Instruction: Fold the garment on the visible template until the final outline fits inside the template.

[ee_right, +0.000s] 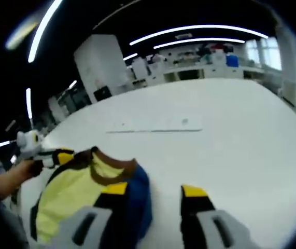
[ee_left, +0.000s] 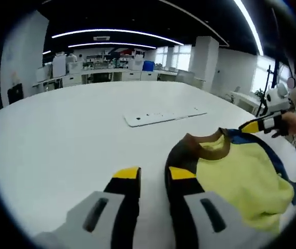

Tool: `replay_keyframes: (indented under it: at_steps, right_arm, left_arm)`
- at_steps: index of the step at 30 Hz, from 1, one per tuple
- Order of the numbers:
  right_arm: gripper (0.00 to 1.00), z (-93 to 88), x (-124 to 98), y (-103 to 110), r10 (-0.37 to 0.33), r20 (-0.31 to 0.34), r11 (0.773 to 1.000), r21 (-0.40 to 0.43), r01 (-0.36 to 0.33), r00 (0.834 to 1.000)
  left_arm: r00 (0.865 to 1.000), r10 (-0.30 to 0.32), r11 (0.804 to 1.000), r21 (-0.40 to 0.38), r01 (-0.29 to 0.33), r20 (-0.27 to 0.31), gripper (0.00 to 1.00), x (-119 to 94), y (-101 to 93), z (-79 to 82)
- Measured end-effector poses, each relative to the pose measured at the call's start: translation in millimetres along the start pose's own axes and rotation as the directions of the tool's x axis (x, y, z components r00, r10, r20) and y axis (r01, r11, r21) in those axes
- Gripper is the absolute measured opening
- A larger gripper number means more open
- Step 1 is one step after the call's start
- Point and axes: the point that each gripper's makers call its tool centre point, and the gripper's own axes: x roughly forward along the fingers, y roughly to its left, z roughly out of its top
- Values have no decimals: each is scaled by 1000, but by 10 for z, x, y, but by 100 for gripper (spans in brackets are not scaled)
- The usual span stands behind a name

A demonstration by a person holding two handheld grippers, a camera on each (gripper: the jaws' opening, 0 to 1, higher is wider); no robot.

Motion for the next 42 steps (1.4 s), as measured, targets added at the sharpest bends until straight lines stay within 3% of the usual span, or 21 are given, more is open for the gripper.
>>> replay_keyframes:
  at_steps: [6, 14, 19, 28, 42]
  right_arm:
    - [73, -62, -142, 229, 94, -48, 995, -35, -95, 994]
    - [95, -198, -386, 563, 168, -124, 973, -139, -185, 978]
    - [98, -314, -608, 757, 184, -149, 960, -187, -210, 972]
    - [99, -487, -924, 962, 194, -178, 939, -252, -236, 965]
    - [94, -1040, -1493, 1297, 237, -214, 920, -264, -290, 948]
  left_arm:
    - [1000, -14, 998, 57, 14, -13, 42, -182, -30, 66]
    - [999, -41, 995, 90, 41, 1, 70, -580, -219, 100]
    - [999, -47, 992, 120, 46, 5, 80, -849, -328, 75]
    - [998, -67, 990, 129, 64, 21, 89, -1290, -584, 28]
    - [993, -117, 986, 119, 118, -20, 87, -1790, -1071, -373]
